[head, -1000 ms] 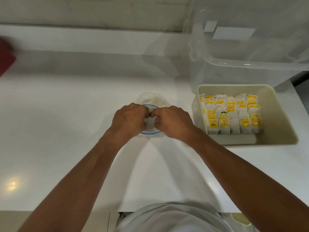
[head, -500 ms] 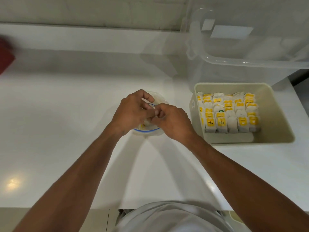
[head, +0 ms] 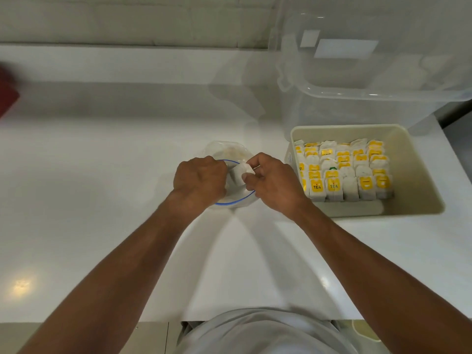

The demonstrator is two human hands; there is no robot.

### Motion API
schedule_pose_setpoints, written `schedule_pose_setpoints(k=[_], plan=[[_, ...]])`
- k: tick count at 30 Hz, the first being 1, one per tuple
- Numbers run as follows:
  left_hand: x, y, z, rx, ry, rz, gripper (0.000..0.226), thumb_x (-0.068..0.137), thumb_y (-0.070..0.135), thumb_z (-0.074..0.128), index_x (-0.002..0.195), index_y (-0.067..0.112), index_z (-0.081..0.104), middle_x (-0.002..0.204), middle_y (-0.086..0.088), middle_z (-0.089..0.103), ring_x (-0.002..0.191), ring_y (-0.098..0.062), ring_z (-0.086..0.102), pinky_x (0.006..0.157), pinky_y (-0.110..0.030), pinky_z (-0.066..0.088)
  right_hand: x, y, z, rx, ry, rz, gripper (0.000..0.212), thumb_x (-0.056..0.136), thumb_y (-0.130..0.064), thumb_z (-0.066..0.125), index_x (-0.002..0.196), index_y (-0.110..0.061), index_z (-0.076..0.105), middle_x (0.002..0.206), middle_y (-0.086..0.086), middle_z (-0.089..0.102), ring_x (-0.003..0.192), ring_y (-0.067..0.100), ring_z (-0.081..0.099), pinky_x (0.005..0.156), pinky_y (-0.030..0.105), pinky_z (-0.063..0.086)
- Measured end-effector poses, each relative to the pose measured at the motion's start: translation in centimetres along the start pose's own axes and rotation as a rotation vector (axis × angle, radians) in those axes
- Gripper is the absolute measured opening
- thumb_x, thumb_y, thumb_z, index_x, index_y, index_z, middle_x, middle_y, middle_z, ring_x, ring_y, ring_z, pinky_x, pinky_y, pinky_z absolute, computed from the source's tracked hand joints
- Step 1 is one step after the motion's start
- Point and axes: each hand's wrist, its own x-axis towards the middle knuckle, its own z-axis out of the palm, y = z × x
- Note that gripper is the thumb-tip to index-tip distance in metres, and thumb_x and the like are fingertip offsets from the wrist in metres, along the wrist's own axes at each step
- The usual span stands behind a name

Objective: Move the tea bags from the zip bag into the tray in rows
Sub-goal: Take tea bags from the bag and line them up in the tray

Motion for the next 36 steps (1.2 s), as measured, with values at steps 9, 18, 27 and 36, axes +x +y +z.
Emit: schedule_pose_setpoints(k=[9, 18, 27, 36], plan=[[0.2, -0.6, 0.6, -0.293, 0.070, -0.026, 0.018, 0.087, 0.044, 0.059, 0.101, 0.037, 0.068, 0.088, 0.009, 0.059, 0.081, -0.021, 0.054, 0.067, -0.028, 0.037, -0.7, -0.2, -0.7, 0.155, 0.051, -0.048, 0.009, 0.090, -0.027, 0.064, 0.097, -0.022, 0.065, 0.072, -0.005, 0.070, 0.076, 0.020, 0.068, 0.076, 0.048, 0.056], [0.0, -3.3, -0.4, -1.023, -0.010, 0.063, 0.002, 0.092, 0.032, 0.067, 0.092, 0.034, 0.068, 0.074, 0.009, 0.069, 0.062, -0.014, 0.065, 0.065, -0.030, 0.050, -0.3, -0.6, -2.5, 0.238, 0.130, -0.088, 0.013, 0.087, -0.026, 0.064, 0.099, -0.025, 0.063, 0.068, -0.004, 0.066, 0.074, 0.023, 0.067, 0.072, 0.052, 0.055], [0.2, -3.0, -1.8, -1.095, -0.144, 0.073, 0.015, 0.100, 0.023, 0.054, 0.101, 0.034, 0.065, 0.078, 0.004, 0.068, 0.068, -0.013, 0.070, 0.068, -0.038, 0.058, -0.3, -1.2, -3.0, 0.213, 0.113, -0.066, 0.011, 0.089, -0.021, 0.064, 0.098, -0.024, 0.068, 0.070, -0.011, 0.065, 0.075, 0.018, 0.067, 0.076, 0.046, 0.057], [0.6, -3.1, -2.9, -1.143, -0.176, 0.092, 0.023, 0.079, 0.024, 0.083, 0.096, 0.019, 0.067, 0.074, -0.002, 0.071, 0.064, -0.011, 0.065, 0.060, -0.030, 0.052, -0.5, -1.5, -4.5, 0.413, 0.050, -0.014, 0.021, 0.089, -0.011, 0.068, 0.108, -0.017, 0.062, 0.068, -0.004, 0.064, 0.068, 0.020, 0.069, 0.071, 0.038, 0.060]])
